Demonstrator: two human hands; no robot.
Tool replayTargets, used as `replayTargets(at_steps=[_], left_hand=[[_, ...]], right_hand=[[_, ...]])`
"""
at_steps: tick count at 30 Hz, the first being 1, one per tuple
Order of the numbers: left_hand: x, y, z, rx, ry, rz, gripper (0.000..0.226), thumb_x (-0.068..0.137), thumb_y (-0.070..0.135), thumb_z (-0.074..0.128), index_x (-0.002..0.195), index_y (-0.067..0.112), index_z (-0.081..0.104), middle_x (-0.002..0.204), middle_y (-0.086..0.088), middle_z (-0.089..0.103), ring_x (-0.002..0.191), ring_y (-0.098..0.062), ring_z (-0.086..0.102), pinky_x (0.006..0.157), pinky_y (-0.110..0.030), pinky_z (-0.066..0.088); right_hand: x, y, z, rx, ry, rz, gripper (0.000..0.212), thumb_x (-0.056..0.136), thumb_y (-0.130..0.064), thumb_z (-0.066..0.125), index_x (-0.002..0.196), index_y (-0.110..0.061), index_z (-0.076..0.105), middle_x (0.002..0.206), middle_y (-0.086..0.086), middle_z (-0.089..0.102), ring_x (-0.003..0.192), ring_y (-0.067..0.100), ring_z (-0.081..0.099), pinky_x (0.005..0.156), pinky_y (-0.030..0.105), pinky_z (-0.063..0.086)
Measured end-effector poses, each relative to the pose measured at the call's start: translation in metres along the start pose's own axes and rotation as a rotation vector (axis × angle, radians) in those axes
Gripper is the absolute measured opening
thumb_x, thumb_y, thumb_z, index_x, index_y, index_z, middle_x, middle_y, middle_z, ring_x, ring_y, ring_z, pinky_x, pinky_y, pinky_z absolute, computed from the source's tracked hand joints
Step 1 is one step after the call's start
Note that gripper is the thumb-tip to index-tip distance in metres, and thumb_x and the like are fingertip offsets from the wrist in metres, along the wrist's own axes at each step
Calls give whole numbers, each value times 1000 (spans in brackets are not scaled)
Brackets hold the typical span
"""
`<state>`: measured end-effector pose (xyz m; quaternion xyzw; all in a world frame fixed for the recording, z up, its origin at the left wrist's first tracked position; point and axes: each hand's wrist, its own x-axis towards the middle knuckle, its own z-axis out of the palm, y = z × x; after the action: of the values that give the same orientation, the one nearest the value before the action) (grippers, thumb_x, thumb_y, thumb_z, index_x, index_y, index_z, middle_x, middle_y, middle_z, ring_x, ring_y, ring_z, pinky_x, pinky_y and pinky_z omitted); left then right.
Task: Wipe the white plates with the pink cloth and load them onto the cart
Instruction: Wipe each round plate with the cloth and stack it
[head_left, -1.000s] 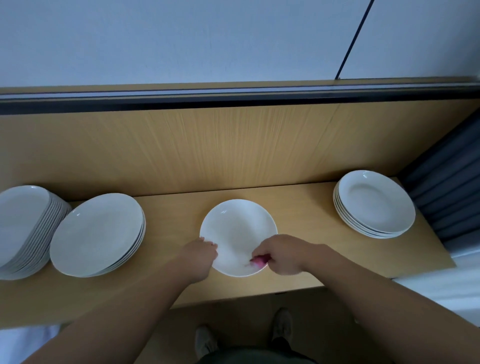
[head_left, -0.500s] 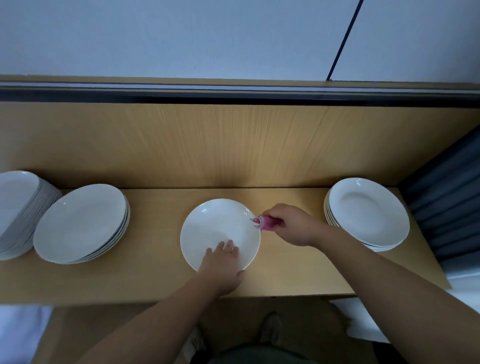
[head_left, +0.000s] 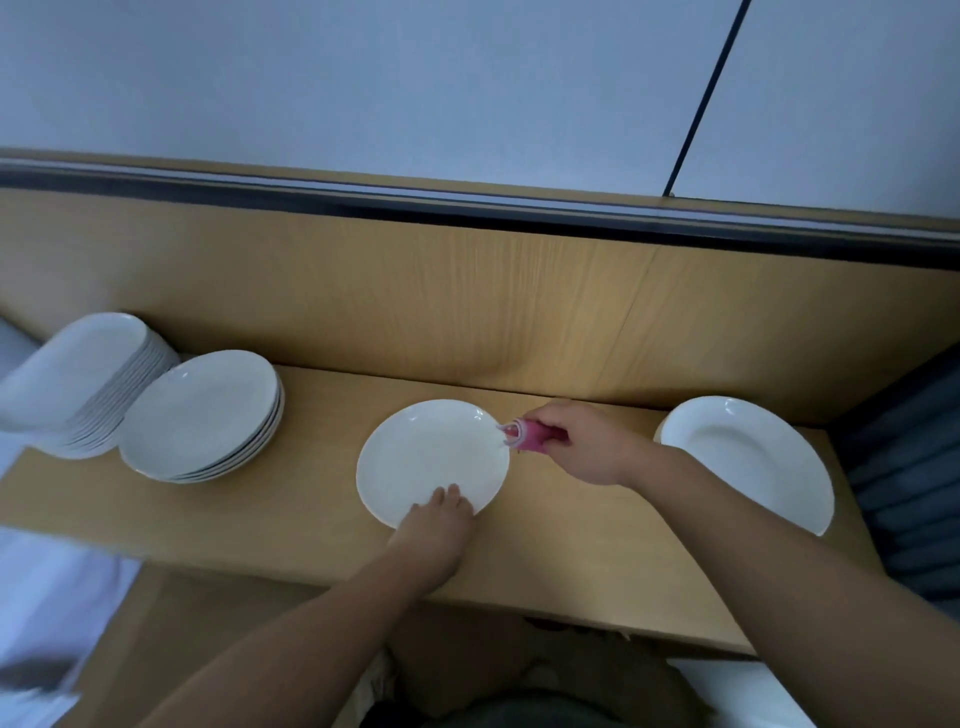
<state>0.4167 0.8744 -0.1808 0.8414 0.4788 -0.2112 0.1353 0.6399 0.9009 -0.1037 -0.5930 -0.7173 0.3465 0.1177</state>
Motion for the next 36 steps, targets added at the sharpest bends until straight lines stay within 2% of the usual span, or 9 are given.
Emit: replayTargets(at_steps=[3, 6, 8, 11, 15, 24, 28, 31, 36], left_hand=[[-8, -2, -30, -153, 83, -96, 45, 98, 7, 40, 142, 16, 33, 131, -5, 53, 114, -21, 57, 93, -36, 49], [-9, -7, -61, -158, 163, -172, 37, 95, 4, 39, 130, 16, 40, 114, -6, 61, 98, -24, 62, 76, -37, 49], [-9, -12, -80, -213, 239, -213, 23, 98, 13, 39, 120, 15, 43, 105, -5, 62, 91, -24, 63, 68, -35, 47], [-7, -19, -100, -349, 363, -224, 27, 103, 30, 35, 117, 12, 47, 106, -7, 61, 92, -23, 59, 71, -32, 43], [-7, -18, -113, -543, 492, -209, 30, 101, 32, 37, 117, 13, 55, 105, -5, 62, 90, -20, 56, 76, -34, 45], [-5, -33, -111, -680, 490, -269, 28, 101, 31, 38, 117, 14, 54, 97, 1, 58, 83, -14, 54, 68, -29, 39], [-9, -60, -108, -738, 480, -321, 30, 100, 30, 40, 120, 13, 55, 102, -1, 60, 88, -17, 55, 72, -30, 40], [-13, -85, -99, -791, 453, -334, 34, 99, 28, 45, 130, 15, 50, 112, -3, 60, 95, -18, 54, 77, -30, 40], [-20, -122, -79, -923, 361, -206, 73, 82, 24, 69, 147, 27, 34, 133, 3, 51, 119, -19, 49, 90, -30, 40]], right_hand=[[1, -1, -13, -5, 32, -33, 36, 90, -3, 48, 116, -20, 66, 102, -1, 58, 93, 15, 56, 82, 31, 48], [4, -4, -27, -15, 68, -85, 28, 89, -4, 52, 108, -19, 67, 94, -3, 56, 89, 17, 55, 83, 36, 48], [5, -6, -37, -17, 89, -107, 22, 90, -6, 54, 104, -18, 67, 95, 0, 58, 89, 18, 56, 83, 39, 49], [6, -10, -50, 2, 92, -124, 24, 91, -7, 54, 105, -22, 66, 96, -4, 55, 89, 16, 56, 81, 31, 48], [11, -13, -59, 5, 95, -162, 30, 89, -4, 55, 111, -19, 67, 98, 0, 59, 91, 17, 56, 79, 28, 45], [21, -21, -54, 25, 18, -163, 34, 91, -8, 55, 117, -27, 65, 103, -6, 60, 94, 12, 58, 84, 30, 49], [33, -38, -47, 27, 12, -158, 32, 91, -6, 53, 116, -22, 66, 103, -4, 61, 96, 16, 59, 86, 33, 50], [47, -56, -37, 34, 9, -148, 34, 91, -3, 51, 117, -21, 65, 99, -8, 61, 92, 14, 58, 82, 27, 48], [78, -87, -16, 42, -19, -91, 39, 91, -6, 48, 121, -25, 62, 110, -5, 66, 100, 14, 60, 89, 33, 51]])
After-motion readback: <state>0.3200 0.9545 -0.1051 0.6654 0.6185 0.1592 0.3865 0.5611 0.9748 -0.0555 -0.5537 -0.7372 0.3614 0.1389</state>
